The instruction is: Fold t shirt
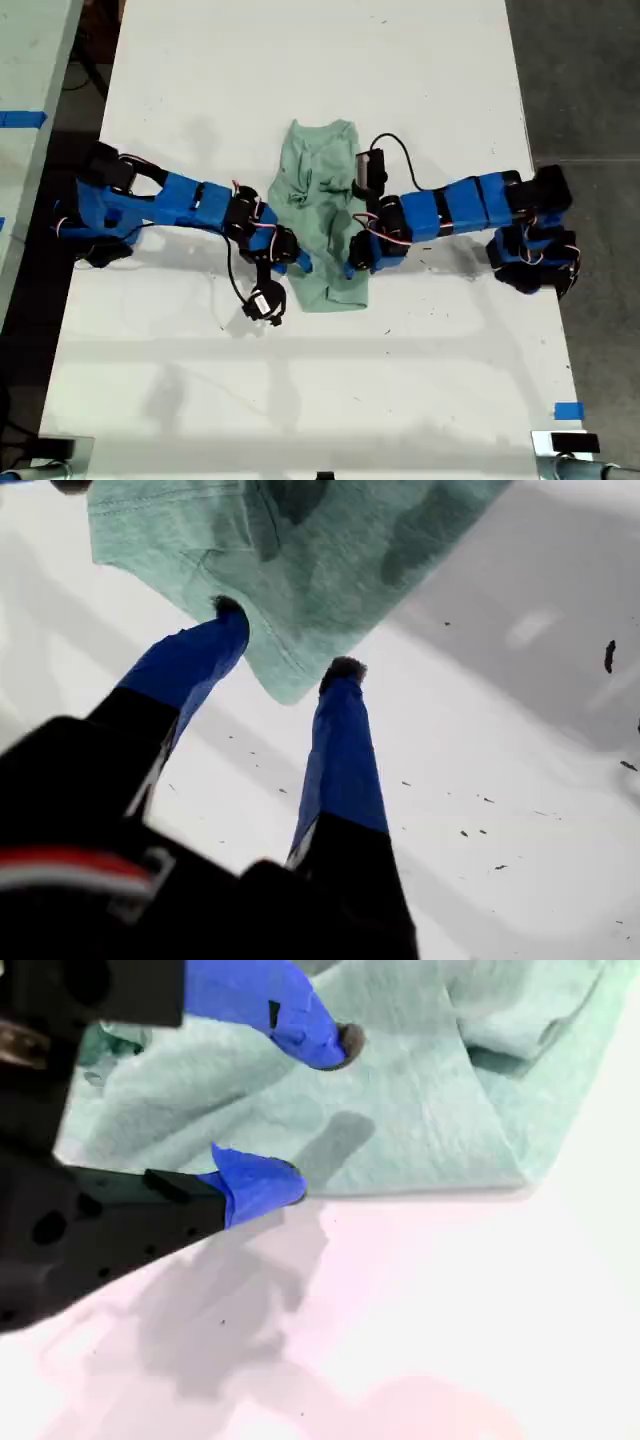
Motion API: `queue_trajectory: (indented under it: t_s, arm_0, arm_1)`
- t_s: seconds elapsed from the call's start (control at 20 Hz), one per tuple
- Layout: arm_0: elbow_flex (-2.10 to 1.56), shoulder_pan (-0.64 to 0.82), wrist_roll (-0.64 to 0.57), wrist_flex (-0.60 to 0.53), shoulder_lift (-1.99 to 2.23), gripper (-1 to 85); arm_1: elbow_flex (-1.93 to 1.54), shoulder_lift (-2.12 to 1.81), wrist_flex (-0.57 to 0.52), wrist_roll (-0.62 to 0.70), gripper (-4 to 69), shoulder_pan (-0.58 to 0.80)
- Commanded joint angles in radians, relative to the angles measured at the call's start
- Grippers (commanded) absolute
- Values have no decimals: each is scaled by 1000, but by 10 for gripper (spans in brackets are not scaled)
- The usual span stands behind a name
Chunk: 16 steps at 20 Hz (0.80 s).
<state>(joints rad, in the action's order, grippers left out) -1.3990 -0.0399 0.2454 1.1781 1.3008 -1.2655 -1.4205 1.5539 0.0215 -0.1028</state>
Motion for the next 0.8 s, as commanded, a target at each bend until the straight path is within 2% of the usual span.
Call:
queue_trajectory:
  t_s: [0.0,0.25,0.3,0.35,0.55,0.75]
  arm_0:
    - [66,-12,40,21,-38,176]
    - [202,-12,37,32,-239,153]
    - [224,-9,37,32,-249,104]
    - [233,-6,58,32,-249,-1]
    - [273,-6,61,60,-233,-1]
    - [284,0,51,64,-225,-1]
  arm_1:
    - [63,-14,-12,6,178,3]
    - [61,-12,-9,11,175,2]
    - [61,-12,-9,11,174,2]
    - [61,-12,-9,12,174,2]
    - [58,-8,-9,6,172,-6]
    - [61,67,-71,-21,190,-41]
